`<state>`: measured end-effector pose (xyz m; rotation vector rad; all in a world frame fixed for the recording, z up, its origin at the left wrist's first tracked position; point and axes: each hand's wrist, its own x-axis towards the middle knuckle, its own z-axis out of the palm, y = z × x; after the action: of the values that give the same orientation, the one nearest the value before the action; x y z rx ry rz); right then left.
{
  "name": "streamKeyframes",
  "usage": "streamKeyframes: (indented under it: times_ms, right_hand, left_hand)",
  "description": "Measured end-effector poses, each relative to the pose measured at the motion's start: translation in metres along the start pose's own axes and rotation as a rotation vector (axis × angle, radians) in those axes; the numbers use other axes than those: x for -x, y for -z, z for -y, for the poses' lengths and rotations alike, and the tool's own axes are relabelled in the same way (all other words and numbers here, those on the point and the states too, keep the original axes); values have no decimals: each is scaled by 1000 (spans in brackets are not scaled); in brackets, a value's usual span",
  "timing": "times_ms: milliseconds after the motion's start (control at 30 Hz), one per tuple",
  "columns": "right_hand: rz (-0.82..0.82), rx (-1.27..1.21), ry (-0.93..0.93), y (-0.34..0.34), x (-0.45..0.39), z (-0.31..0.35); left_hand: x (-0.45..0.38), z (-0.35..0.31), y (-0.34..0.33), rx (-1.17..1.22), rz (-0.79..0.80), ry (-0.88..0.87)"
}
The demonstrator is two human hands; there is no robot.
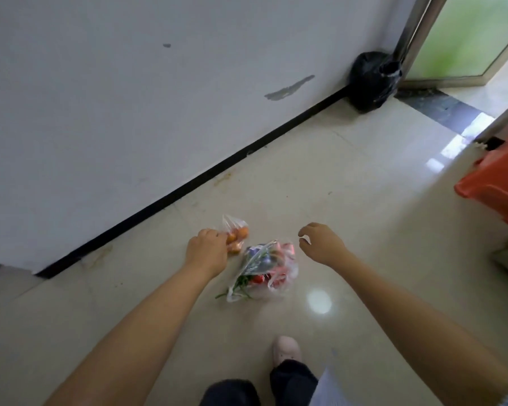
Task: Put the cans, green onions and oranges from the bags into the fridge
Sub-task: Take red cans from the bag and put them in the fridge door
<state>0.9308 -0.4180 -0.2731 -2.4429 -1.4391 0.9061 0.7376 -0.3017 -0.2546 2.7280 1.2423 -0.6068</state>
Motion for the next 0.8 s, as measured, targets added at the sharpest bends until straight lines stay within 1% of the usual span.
streamKeyframes:
  times_ms: [100, 267, 400, 500, 600, 700, 800]
  right_hand:
    - [66, 1, -41, -27, -29, 12]
    - [74, -23, -172, -88, -62, 17]
    - [54, -57, -340, -159, -89, 6]
    - [56, -80, -401, -220, -116, -8]
    - [70, -48, -377, -284, -150, -30]
    - [41, -3, -319, -350, -190, -68]
    - [51, 74, -210, -411, -229, -113]
  left_hand:
    - [-32, 26, -16, -18, 68, -58]
    - [-107, 49, -66, -84, 152, -289]
    - [-153, 52, -119, -202, 208, -514]
    - [-181, 52, -182, -177, 265, -590]
    - [-212, 47, -262, -100, 285, -642]
    - [-248, 31, -347, -68, 330, -721]
    - [-284, 9, -427, -42, 351, -825]
